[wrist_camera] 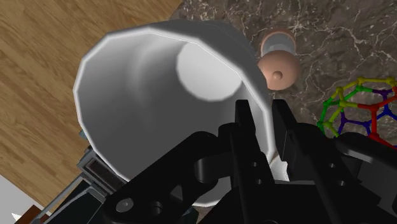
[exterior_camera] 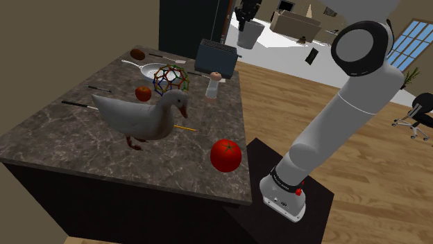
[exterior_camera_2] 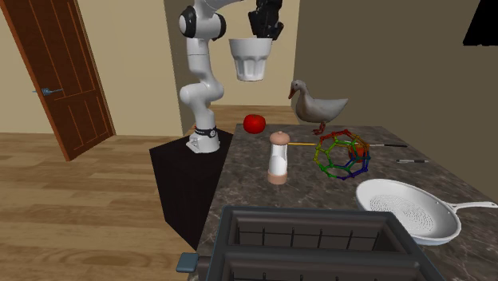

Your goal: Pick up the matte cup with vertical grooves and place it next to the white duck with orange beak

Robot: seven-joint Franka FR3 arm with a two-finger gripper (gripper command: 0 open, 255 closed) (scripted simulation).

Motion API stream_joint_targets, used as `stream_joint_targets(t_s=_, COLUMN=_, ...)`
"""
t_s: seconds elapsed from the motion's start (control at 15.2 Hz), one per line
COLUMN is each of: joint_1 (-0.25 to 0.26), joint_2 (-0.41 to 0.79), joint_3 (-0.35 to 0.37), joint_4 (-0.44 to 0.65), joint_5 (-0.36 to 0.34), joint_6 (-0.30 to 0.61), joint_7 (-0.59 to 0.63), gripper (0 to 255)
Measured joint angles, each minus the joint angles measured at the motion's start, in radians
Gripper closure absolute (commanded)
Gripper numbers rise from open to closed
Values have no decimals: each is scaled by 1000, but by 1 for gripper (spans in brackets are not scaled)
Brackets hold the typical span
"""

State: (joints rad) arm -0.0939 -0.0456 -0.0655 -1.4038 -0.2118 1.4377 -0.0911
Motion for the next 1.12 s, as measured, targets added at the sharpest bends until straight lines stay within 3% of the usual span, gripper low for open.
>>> stream_joint_targets(t_s=0.79, joint_1=110, joint_2=-221, joint_3=156, joint_4=-219, joint_5=13, joint_6=-57, joint_7=258, gripper=255)
stream_joint_targets(t_s=1.12, joint_1=151, joint_2=-262, joint_3=233, joint_4=-249, joint_5=38, joint_6=-91, joint_7=373, gripper=255)
